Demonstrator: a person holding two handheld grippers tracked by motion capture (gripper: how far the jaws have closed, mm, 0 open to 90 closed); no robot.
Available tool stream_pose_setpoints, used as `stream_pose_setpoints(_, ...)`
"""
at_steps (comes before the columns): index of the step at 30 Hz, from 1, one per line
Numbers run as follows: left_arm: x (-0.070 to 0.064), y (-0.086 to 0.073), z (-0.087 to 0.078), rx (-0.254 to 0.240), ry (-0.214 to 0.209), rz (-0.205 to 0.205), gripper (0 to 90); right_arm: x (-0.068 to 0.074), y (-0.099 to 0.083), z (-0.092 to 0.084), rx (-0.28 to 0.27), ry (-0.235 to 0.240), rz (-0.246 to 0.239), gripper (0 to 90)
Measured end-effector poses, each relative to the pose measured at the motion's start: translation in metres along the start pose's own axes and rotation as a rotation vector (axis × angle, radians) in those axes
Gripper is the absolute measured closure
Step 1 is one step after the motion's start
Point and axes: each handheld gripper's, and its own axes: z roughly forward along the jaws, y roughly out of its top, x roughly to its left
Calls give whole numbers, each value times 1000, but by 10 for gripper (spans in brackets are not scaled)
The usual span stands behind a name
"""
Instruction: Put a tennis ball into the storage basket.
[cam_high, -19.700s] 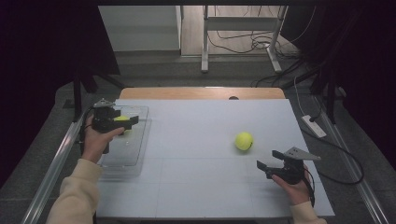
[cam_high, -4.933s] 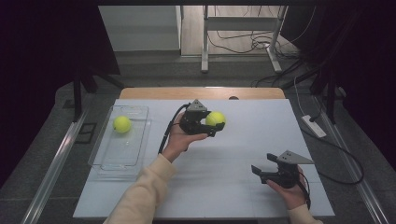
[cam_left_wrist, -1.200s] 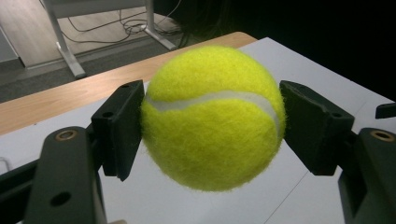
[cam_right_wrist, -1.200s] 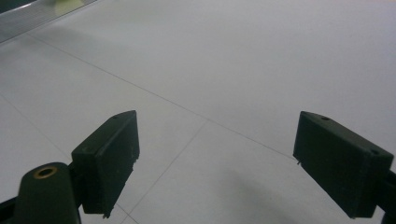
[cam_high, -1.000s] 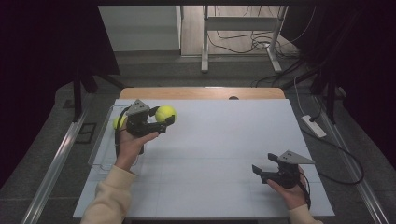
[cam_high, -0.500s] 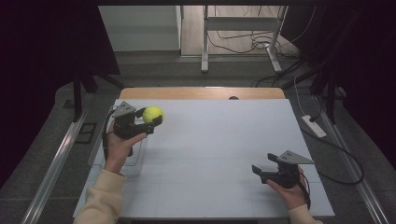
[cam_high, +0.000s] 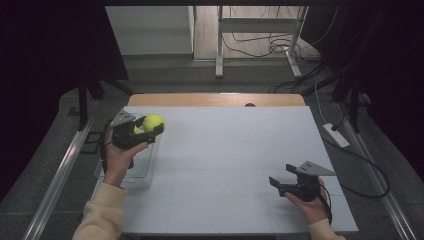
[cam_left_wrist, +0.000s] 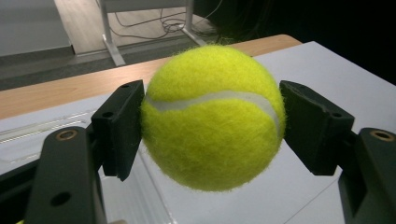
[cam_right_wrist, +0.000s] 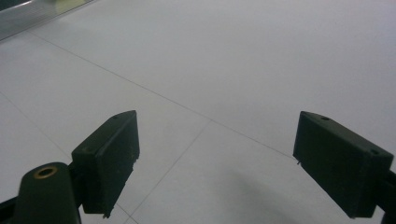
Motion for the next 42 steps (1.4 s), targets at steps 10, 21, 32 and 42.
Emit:
stream_pose_setpoints(10,11,-5,-5,14,37,-9,274,0,0,0,-2,1,2,147)
stream_pose_setpoints(21,22,-8,-12,22,69,-21,274,-1,0,0,-4,1,6,147)
stream_pose_setpoints(32,31,-12,-18,32,100,-31,274,-1,0,0,-5,0,6,148)
stream_pose_setpoints(42,40,-15,-24,38,126,-42,274,-1,0,0,-4,0,5,148)
